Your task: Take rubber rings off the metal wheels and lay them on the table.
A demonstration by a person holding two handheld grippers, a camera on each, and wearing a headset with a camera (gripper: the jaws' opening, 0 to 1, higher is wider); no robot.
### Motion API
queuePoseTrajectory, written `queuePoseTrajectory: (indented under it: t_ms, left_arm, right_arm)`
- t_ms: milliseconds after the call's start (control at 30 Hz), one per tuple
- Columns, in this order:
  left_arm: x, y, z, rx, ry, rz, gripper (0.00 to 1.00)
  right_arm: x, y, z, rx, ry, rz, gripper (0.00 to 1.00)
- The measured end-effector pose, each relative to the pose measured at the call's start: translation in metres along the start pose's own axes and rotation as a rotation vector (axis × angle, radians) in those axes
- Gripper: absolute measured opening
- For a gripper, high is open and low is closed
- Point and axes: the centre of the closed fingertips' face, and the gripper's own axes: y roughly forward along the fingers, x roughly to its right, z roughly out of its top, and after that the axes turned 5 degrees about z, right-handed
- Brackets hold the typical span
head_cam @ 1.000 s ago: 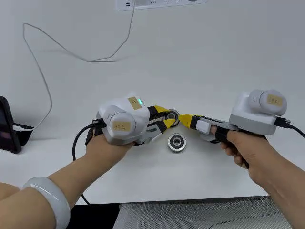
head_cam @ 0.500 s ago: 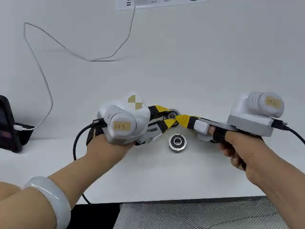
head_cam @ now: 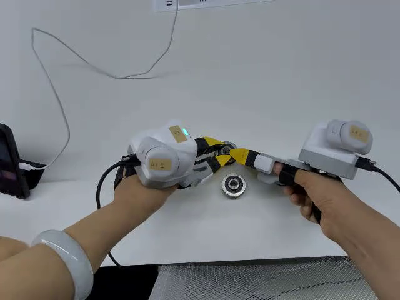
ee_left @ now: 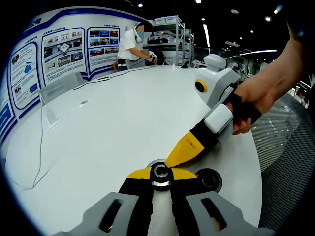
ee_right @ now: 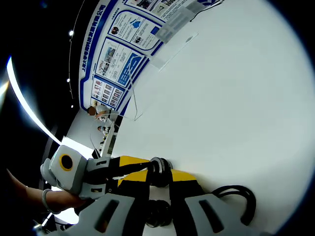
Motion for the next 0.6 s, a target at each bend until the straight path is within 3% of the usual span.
queuePoseTrajectory:
  t_ms: [600]
  left_arm:
    - [0.0009,-0.0004,0.0009,0.003,-0.001,-0.003,0.13]
  right_arm:
    - [-0.0011,-0.0044,0.0024,0.006,0.044,0.034,0.14]
